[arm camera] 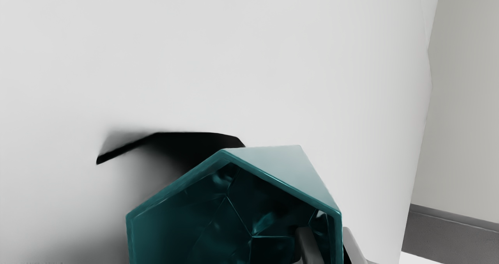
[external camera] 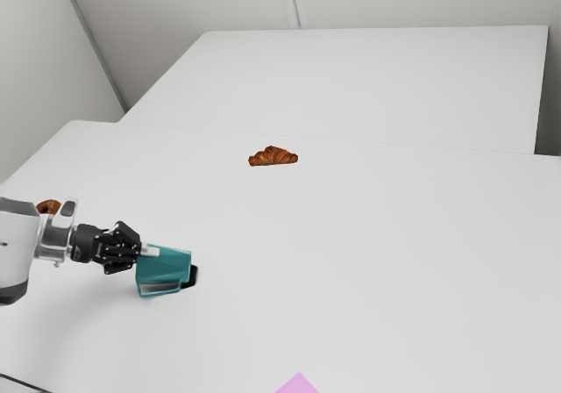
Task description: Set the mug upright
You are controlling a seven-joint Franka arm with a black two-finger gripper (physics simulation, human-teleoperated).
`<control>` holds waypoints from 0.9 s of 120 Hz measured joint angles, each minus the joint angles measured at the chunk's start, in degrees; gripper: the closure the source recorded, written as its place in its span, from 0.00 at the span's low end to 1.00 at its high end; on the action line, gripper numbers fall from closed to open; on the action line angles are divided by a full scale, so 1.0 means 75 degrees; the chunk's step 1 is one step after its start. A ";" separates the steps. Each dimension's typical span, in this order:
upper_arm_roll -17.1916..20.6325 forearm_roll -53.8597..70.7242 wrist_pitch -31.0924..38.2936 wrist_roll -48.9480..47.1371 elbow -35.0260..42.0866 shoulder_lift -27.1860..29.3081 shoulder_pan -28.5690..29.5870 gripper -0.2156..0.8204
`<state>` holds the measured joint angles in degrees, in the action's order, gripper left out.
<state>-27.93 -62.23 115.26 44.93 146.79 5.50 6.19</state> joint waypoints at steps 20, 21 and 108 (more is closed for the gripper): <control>0.0133 0.0020 0.0077 -0.0135 -0.0045 0.0082 -0.0013 0.95; 0.0135 0.0021 0.0079 -0.0141 -0.0047 0.0091 -0.0013 0.95; 0.1967 0.6514 -0.0704 -0.2189 -0.7016 -0.3493 -0.1376 0.94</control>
<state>-13.18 -13.37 109.98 28.52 94.18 -20.69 -4.12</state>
